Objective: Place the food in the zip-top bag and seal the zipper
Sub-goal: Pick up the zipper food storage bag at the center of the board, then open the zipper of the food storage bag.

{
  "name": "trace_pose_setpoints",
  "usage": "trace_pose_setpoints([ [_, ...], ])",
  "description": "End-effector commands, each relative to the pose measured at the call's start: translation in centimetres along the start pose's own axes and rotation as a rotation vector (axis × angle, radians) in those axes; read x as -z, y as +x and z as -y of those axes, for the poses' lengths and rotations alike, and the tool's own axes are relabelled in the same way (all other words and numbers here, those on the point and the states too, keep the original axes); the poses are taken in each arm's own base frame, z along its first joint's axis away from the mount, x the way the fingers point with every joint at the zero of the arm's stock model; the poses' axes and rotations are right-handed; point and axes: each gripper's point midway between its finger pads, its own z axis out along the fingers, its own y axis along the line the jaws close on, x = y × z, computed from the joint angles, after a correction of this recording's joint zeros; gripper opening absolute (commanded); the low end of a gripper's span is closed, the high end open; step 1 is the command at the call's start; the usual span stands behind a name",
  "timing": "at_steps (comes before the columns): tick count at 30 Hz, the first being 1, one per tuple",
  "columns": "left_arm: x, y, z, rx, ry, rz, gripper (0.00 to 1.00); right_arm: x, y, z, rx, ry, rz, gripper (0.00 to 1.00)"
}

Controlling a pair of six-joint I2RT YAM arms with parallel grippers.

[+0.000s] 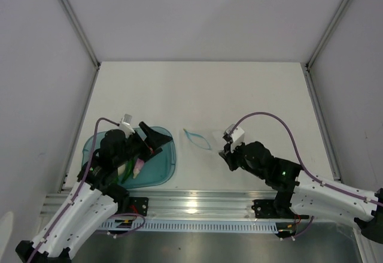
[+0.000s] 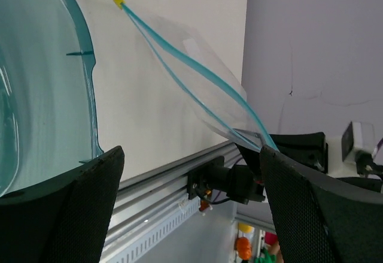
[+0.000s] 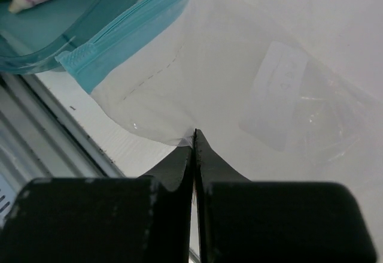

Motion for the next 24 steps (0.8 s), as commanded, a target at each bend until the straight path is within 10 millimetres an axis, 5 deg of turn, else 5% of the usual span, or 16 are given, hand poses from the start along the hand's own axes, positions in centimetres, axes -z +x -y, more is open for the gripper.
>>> trace_pose_setpoints([
  [1,-1.9,1.5,-0.2,0.139,0.001,-0.106,0.95,1.1,-2.5,-1.8,-0.062,-0.094,0.115,0.00],
  [12,-5.3,3.8,0.9,0.218,-0.045,-0.221,0.92,1.9,-3.1,-3.6,-0.041,-0.145,0.185,0.00],
  [24,-5.1,3.8,0.8,0.266,-0.028,-0.197,0.88,1.4,-2.3,-3.8,-0.012,-0.134,0.162,0.00],
])
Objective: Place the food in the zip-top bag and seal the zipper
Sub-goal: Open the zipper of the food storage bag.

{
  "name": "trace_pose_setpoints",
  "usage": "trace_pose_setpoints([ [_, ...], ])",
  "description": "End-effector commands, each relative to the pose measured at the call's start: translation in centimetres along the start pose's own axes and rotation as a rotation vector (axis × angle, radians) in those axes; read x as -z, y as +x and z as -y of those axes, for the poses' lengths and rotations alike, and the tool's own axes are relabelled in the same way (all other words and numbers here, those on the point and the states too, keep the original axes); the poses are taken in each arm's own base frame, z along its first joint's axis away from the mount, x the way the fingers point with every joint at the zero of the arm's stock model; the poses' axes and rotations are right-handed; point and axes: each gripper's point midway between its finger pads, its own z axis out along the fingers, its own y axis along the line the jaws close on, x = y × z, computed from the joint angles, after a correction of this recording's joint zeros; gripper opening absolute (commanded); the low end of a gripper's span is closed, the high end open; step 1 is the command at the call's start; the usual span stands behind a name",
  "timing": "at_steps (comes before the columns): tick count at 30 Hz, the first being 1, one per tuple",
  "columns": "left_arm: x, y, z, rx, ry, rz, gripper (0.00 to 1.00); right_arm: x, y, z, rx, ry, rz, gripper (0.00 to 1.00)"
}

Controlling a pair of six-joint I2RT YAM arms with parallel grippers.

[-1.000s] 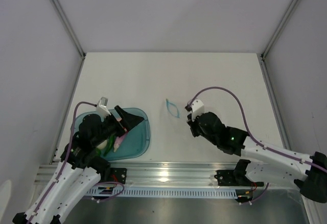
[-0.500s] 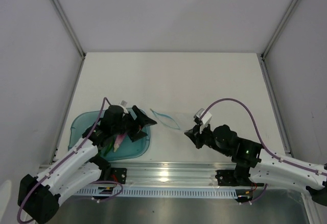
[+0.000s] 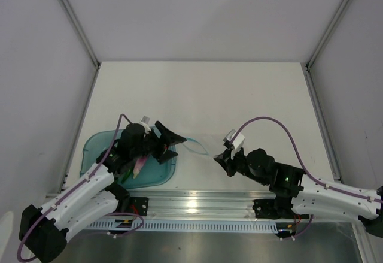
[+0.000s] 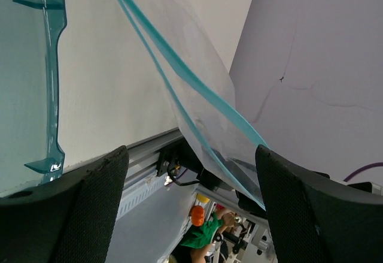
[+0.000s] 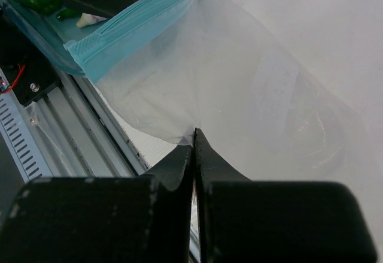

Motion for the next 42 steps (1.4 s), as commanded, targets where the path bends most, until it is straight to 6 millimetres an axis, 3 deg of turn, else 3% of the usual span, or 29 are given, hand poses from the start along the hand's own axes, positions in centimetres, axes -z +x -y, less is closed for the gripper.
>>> trace_pose_setpoints([
  [1,0.1,0.0,1.1,0.016,0.040,0.008,0.87,-0.2,-0.7,0.1,0.007,0.012,0.040,0.00],
  [9,-0.8,1.0,1.3,0.009,0.035,-0.038,0.85,-0.2,-1.0,0.1,0.002,0.014,0.047,0.00],
  [15,-1.4,1.6,1.0,0.014,0.020,-0.056,0.77,-0.1,-1.5,0.0,-0.006,0.015,0.062,0.00],
  [21,-2.2,1.6,1.2,0.011,0.025,-0.061,0.58,-0.3,-2.0,-0.5,-0.023,-0.005,0.068,0.00],
  [24,-2.9,1.5,2.3,-0.016,0.062,-0.075,0.40,-0.5,-2.3,-0.9,-0.035,-0.015,0.061,0.00],
  [26,-3.0,1.6,3.8,-0.046,0.130,-0.082,0.40,-0.6,-2.5,-1.2,-0.045,-0.020,0.049,0.00],
  [29,-3.6,1.4,4.4,-0.069,0.161,-0.079,0.36,-0.9,-2.4,-1.5,-0.052,-0.026,0.027,0.00],
  [32,-3.7,1.4,5.6,-0.119,0.203,-0.084,0.24,-1.2,-2.0,-1.4,-0.079,-0.002,-0.001,0.00],
  [33,-3.7,1.4,5.5,-0.156,0.205,-0.084,0.15,-1.1,-2.1,-0.9,-0.085,0.032,-0.016,0.01],
  [35,-3.6,1.2,6.3,-0.203,0.218,-0.073,0.02,-1.3,-1.8,-0.3,-0.119,0.087,-0.050,0.25],
  [36,-3.6,1.1,5.7,-0.246,0.197,-0.065,0.01,-0.9,-2.3,0.1,-0.128,0.124,-0.079,0.36],
  [37,-3.4,0.9,6.3,-0.277,0.207,-0.056,0.01,-1.0,-2.1,0.6,-0.146,0.171,-0.102,0.54],
  [39,-3.3,0.5,5.9,-0.359,0.183,-0.026,0.00,-0.8,-2.7,1.0,-0.160,0.220,-0.127,0.71],
  [40,-3.2,0.3,6.1,-0.389,0.177,-0.013,0.01,-0.4,-3.8,1.4,-0.191,0.258,-0.124,0.96],
  [42,-2.9,-0.2,6.6,-0.468,0.165,0.024,0.01,-0.4,-4.5,1.3,-0.216,0.280,-0.131,0.99],
])
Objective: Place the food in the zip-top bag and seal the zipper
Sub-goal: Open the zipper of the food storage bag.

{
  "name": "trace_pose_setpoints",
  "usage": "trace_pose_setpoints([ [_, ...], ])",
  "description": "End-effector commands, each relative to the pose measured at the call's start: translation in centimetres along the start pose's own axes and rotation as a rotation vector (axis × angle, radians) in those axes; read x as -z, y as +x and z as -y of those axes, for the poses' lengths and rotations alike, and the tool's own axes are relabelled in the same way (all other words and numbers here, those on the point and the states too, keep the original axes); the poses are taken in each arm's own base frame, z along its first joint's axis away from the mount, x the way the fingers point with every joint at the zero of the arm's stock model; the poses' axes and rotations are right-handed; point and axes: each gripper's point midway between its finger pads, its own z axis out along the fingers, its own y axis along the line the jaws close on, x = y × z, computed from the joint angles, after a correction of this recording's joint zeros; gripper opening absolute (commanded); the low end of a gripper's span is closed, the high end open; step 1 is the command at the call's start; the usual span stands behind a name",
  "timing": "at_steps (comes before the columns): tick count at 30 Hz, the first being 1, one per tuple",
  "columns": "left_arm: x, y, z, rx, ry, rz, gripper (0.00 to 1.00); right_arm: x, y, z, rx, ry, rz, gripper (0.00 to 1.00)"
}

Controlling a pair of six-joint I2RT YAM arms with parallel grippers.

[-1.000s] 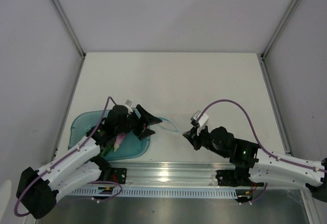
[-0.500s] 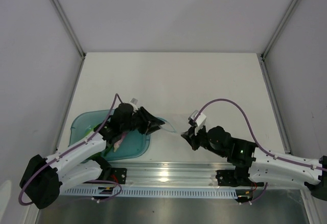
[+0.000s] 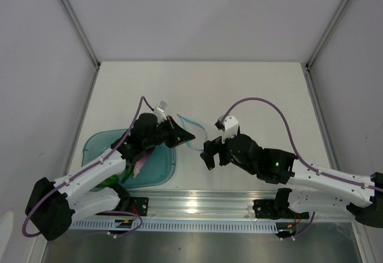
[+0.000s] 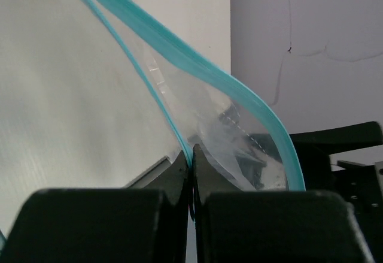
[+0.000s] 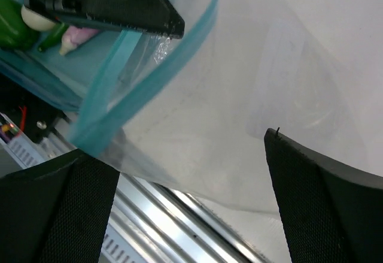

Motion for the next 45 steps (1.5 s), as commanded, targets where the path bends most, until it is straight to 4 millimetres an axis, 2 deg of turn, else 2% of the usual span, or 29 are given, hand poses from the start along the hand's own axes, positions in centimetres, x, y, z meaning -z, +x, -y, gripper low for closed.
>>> trace_pose_setpoints([
  [1,0.9,-1.3,1.8,-0.215,0.003,0.056,0.01,1.6,-3.2,0.5,-0.111,0.095,0.019,1.00],
  [4,1.2,-1.8,2.0,-0.294,-0.037,0.084,0.01,2.1,-5.0,-1.1,-0.215,0.040,0.046,0.99],
  [8,1.3,-1.8,1.7,-0.346,-0.062,0.095,0.01,3.3,-7.0,-4.7,-0.276,-0.156,0.064,0.99],
  [11,1.3,-1.5,1.3,-0.398,-0.083,0.087,0.01,3.3,-8.3,-4.6,-0.270,-0.136,0.071,0.99],
  [13,1.3,-1.3,1.1,-0.409,-0.086,0.078,0.01,1.8,-8.2,-3.9,-0.272,-0.055,0.023,0.99],
  [14,1.2,-1.2,1.1,-0.413,-0.084,0.074,0.01,1.8,-10.0,-3.7,-0.288,-0.034,0.040,0.99],
  [15,1.3,-1.1,1.2,-0.417,-0.081,0.072,0.01,0.3,-8.8,-3.3,-0.264,0.022,-0.029,0.98],
  [16,1.3,-1.0,1.2,-0.418,-0.077,0.067,0.01,-0.3,-8.9,-3.3,-0.260,0.045,-0.046,0.95],
  [17,1.4,-1.0,1.2,-0.427,-0.077,0.063,0.01,-0.1,-9.9,-3.1,-0.257,0.080,-0.044,0.92],
  [19,1.6,-1.0,1.6,-0.435,-0.072,0.067,0.01,-1.9,-9.1,-3.1,-0.242,0.135,-0.096,0.92],
  [21,1.9,-0.9,1.9,-0.446,-0.062,0.066,0.01,-2.3,-9.3,-2.9,-0.245,0.173,-0.125,0.93],
  [22,2.2,-0.9,2.0,-0.452,-0.056,0.070,0.01,-3.2,-8.6,-2.8,-0.236,0.200,-0.156,0.92],
  [24,2.5,-0.9,2.1,-0.453,-0.057,0.071,0.01,-3.6,-8.6,-2.6,-0.233,0.227,-0.173,0.91],
  [26,2.9,-0.9,2.3,-0.453,-0.045,0.080,0.01,-4.4,-7.4,-2.3,-0.218,0.261,-0.219,0.89],
  [31,3.4,-0.6,2.4,-0.438,-0.020,0.088,0.01,-5.2,-5.8,-1.2,-0.203,0.328,-0.257,0.81],
  [34,3.5,-0.3,2.1,-0.434,-0.019,0.082,0.01,-5.6,-4.8,-1.2,-0.195,0.321,-0.278,0.72],
  [38,3.8,0.5,2.4,-0.424,0.004,0.059,0.01,-6.0,-3.9,-0.5,-0.206,0.346,-0.280,0.47],
  [40,4.0,0.8,2.3,-0.417,0.013,0.050,0.01,-6.1,-3.6,-0.1,-0.219,0.352,-0.280,0.40],
  [41,4.1,1.0,2.3,-0.412,0.015,0.045,0.01,-6.2,-2.8,0.1,-0.217,0.355,-0.292,0.31],
  [42,4.2,1.1,2.3,-0.407,0.018,0.038,0.01,-6.6,-2.8,-0.3,-0.221,0.327,-0.283,0.31],
  [43,4.3,1.6,2.3,-0.403,0.028,0.015,0.01,-6.3,-2.8,-0.4,-0.229,0.306,-0.273,0.26],
  [44,4.5,1.8,2.7,-0.405,0.040,0.006,0.01,-6.3,-2.6,-0.5,-0.234,0.288,-0.270,0.09],
  [45,4.8,2.1,2.6,-0.403,0.036,-0.010,0.01,-6.5,-1.7,-0.5,-0.253,0.283,-0.263,0.00],
])
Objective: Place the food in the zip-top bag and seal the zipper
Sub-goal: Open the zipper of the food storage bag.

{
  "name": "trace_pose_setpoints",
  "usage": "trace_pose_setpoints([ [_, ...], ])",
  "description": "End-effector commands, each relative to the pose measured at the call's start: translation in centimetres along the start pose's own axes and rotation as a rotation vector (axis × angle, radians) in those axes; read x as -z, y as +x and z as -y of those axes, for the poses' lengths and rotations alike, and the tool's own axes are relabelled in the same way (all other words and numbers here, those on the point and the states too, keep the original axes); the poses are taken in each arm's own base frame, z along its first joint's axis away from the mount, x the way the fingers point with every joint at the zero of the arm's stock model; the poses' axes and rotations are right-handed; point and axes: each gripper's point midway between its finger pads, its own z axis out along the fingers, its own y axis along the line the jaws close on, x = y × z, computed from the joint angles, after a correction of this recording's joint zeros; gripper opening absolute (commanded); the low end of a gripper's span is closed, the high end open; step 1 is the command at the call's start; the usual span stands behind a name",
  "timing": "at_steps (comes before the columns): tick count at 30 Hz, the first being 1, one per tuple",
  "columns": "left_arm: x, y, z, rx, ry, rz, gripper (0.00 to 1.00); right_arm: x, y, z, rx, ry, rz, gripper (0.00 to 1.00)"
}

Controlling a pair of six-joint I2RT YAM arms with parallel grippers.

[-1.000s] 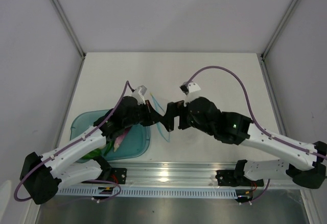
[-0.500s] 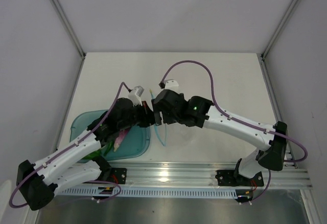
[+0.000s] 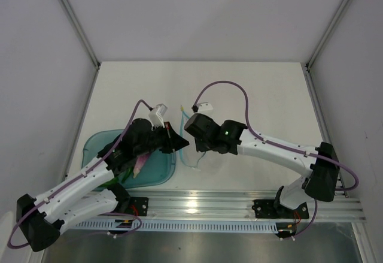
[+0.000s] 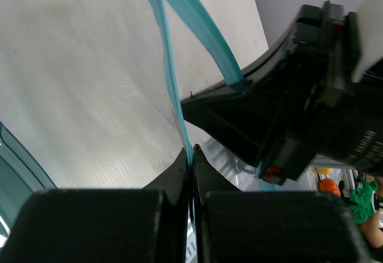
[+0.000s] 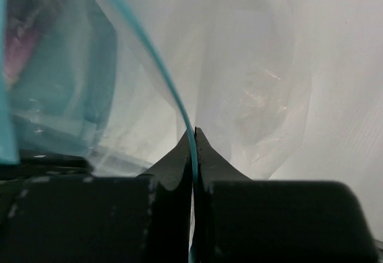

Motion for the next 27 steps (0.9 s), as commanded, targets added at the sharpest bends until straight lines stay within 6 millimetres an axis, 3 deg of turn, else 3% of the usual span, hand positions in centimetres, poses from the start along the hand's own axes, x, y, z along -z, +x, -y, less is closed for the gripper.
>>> trace_pose_setpoints([
  [1,1.1,0.6,1.8,0.001,0.070,-0.036,0.01,1.2,-0.8,-0.3,-0.081,-0.093,0.082,0.00],
  [9,3.2,1.0,1.4,-0.003,0.054,-0.015,0.01,2.2,0.6,0.2,-0.022,-0.041,0.074,0.00],
  [15,2.9,1.8,-0.8,-0.011,-0.003,0.001,0.01,2.1,0.1,1.7,0.032,0.007,0.089,0.00],
  [20,1.6,2.4,-2.0,-0.018,-0.036,-0.026,0.00,2.5,-1.4,5.8,0.072,0.146,0.126,0.00],
  [27,1.0,2.6,-2.6,-0.015,-0.066,-0.036,0.01,4.5,-2.0,9.2,0.042,0.207,0.204,0.00],
])
